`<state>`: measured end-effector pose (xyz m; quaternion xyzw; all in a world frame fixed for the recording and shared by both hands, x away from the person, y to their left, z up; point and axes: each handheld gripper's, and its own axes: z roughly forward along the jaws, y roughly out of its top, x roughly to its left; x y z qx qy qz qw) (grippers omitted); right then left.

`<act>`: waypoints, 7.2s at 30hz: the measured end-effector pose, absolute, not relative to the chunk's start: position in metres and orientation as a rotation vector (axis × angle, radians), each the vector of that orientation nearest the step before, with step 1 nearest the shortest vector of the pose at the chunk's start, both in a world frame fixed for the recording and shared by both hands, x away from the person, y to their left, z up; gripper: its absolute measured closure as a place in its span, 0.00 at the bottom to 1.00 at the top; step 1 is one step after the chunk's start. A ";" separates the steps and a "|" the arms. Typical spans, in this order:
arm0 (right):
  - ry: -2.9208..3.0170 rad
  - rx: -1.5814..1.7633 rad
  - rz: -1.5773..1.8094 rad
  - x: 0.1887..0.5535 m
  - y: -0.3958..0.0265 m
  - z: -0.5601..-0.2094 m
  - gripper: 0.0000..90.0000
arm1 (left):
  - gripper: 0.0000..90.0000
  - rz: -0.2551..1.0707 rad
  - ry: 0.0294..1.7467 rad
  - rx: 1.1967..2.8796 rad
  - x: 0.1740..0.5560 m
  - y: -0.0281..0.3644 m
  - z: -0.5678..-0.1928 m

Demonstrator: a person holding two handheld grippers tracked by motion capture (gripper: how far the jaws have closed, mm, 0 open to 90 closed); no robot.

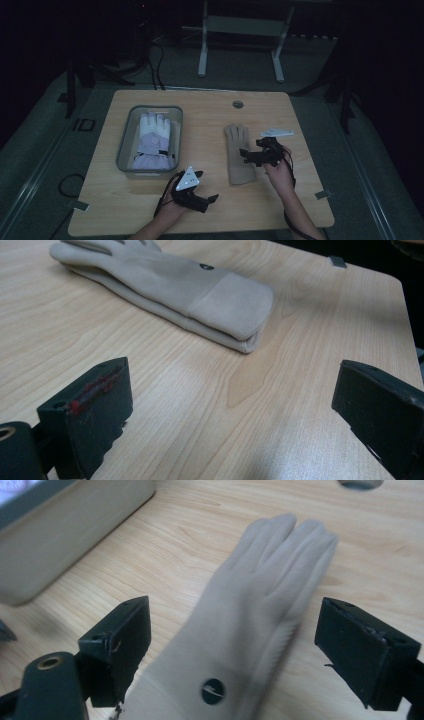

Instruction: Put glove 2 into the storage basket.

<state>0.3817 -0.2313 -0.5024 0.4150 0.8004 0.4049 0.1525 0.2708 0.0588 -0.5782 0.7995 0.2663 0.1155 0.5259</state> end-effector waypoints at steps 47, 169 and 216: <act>2.349 1.373 1.241 0.469 -0.233 -0.513 0.15 | 0.08 0.228 0.367 2.241 0.340 -0.036 -0.554; 2.676 1.033 1.356 0.470 0.057 -0.456 0.77 | 0.81 0.586 0.682 2.446 0.301 0.183 -0.463; 2.726 0.879 1.269 0.466 0.016 -0.462 0.21 | 0.20 0.392 0.823 2.218 0.313 0.190 -0.458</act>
